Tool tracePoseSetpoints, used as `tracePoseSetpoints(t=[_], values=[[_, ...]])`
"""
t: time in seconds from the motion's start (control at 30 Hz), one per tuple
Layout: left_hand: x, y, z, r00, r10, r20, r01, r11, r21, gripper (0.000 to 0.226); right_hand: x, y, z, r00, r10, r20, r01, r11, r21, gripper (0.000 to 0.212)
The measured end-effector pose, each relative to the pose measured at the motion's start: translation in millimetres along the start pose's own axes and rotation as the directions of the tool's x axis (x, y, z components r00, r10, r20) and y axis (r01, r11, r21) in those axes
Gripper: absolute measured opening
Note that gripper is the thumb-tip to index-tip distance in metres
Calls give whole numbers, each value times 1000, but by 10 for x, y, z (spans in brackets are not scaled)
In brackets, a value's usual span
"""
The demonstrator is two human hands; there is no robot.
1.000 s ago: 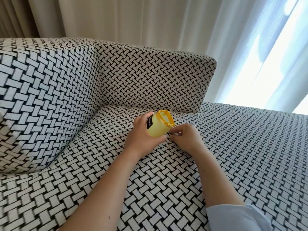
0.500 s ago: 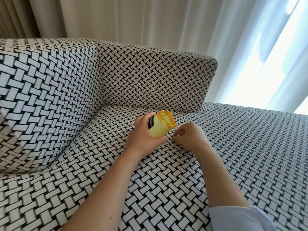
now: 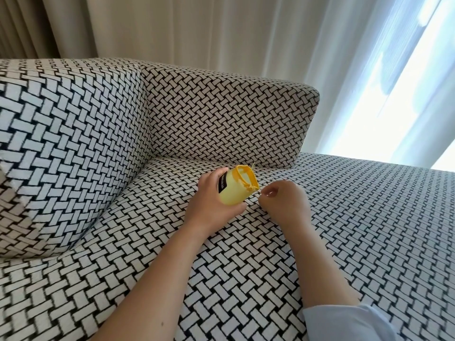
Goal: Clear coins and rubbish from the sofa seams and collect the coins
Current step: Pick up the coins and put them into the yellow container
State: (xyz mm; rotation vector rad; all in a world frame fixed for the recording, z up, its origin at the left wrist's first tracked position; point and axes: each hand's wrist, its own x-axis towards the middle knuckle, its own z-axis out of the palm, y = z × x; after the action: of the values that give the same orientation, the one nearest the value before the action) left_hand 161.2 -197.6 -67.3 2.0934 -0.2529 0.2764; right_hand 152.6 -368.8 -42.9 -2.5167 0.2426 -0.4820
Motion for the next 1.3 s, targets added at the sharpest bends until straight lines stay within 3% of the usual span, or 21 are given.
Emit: tracePoseSetpoints(t=[0.13,0.23,0.43,0.57,0.67,0.8,0.93,1.03,1.13,1.3], values=[[5,-3,1,1000,-12,9,12,1000,3,87,-13,-42,-44,983,40,-181,8,965,260,10],[1,6,4,1000,-15,19,14,1000,20,87,-33,-195,-112,944,33,-328,139,863,486,2],[3,29,13,999,-50,17,51,998,-34,85,-93,-323,-72,974,-161,-161,225,794,565,14],[5,28,28,998,-57,16,58,992,-115,84,25,-120,-152,952,45,-304,191,688,700,21],[5,47,60,998,-60,22,63,976,-207,82,115,162,-169,928,182,-324,62,784,618,19],[-27,71,98,999,-32,27,36,988,-153,84,171,375,-23,982,151,-117,-107,943,316,43],[-37,89,89,999,-31,25,34,989,-146,82,196,360,86,992,80,99,-71,993,-99,55],[-53,102,93,1000,-16,25,19,992,-123,83,236,364,139,970,93,224,-35,967,-253,53],[-64,105,95,1000,-2,29,5,994,-109,83,257,348,148,976,55,210,9,956,-295,47],[-62,95,94,1000,-8,30,12,991,-135,83,237,273,104,990,-59,132,69,995,-71,28]])
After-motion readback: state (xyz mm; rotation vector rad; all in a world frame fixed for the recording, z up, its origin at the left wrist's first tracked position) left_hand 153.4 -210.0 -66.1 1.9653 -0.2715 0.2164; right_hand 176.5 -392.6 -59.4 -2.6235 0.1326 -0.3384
